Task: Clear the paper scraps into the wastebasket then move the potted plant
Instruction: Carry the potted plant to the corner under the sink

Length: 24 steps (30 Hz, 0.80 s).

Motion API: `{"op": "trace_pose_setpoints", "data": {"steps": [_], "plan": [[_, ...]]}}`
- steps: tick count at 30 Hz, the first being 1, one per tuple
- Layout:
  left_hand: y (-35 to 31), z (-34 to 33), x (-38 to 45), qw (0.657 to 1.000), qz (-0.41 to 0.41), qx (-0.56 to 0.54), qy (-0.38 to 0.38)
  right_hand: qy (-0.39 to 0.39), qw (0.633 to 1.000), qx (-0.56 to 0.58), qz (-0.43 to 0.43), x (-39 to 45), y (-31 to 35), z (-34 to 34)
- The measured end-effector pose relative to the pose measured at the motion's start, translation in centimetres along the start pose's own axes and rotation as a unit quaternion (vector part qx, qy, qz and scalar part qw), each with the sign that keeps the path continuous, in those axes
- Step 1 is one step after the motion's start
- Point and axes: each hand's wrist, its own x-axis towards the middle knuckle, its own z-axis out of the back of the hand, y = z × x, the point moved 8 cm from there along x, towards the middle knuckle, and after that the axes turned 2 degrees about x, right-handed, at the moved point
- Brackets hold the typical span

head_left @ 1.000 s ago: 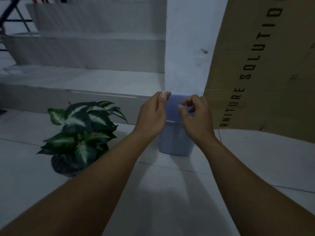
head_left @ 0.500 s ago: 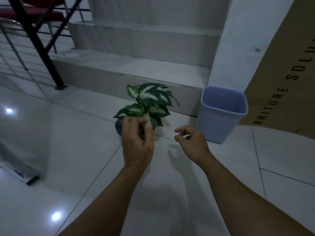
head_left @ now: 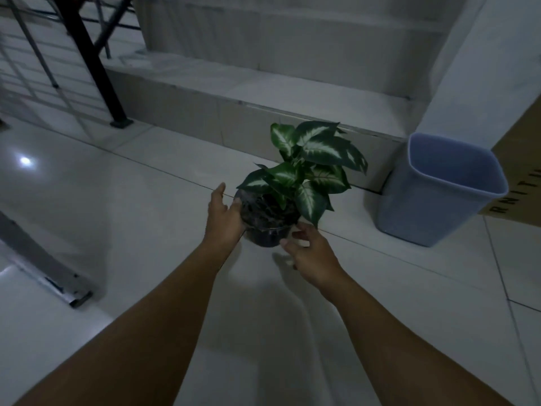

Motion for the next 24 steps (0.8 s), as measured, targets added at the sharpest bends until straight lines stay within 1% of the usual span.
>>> {"op": "trace_pose_setpoints", "data": {"steps": [2, 4, 6, 9, 13, 15, 18, 20, 21, 24], "plan": [[0.2, -1.0, 0.8, 0.999, 0.006, -0.01, 0.047, 0.002, 1.0, 0.013, 0.013, 0.0, 0.1, -0.8], [0.7, -1.6, 1.4, 0.998, -0.01, -0.006, 0.055, 0.005, 0.999, 0.024, 0.029, 0.3, -0.1, -1.4], [1.3, -1.8, 1.4, 0.999, -0.029, 0.015, 0.033, 0.008, 0.998, 0.043, 0.041, 0.9, -0.1, -1.7], [2.0, -2.1, 0.6, 0.999, -0.034, 0.016, -0.001, 0.004, 0.996, 0.078, 0.04, 1.4, 0.0, -1.3], [1.9, -2.5, -1.6, 0.998, -0.047, -0.006, -0.03, -0.031, 0.995, 0.086, 0.033, 2.5, -0.4, -0.2], [1.7, -2.6, -2.6, 0.997, -0.065, -0.007, -0.038, -0.047, 0.994, 0.1, 0.022, 3.2, -0.7, 0.3], [1.7, -2.5, -2.6, 0.994, -0.096, 0.02, -0.039, -0.07, 0.991, 0.11, 0.014, 4.1, -1.2, 1.2], [2.0, -2.5, -1.4, 0.996, -0.084, 0.029, -0.005, -0.067, 0.992, 0.109, 0.019, 4.5, -1.4, 1.5], [2.3, -2.8, -0.5, 0.996, -0.074, 0.033, 0.03, -0.062, 0.992, 0.107, 0.019, 4.7, -1.4, 1.4], [3.0, -3.6, 2.0, 0.983, -0.084, 0.109, 0.124, -0.045, 0.99, 0.132, 0.019, 5.0, -1.6, 1.3]]}}
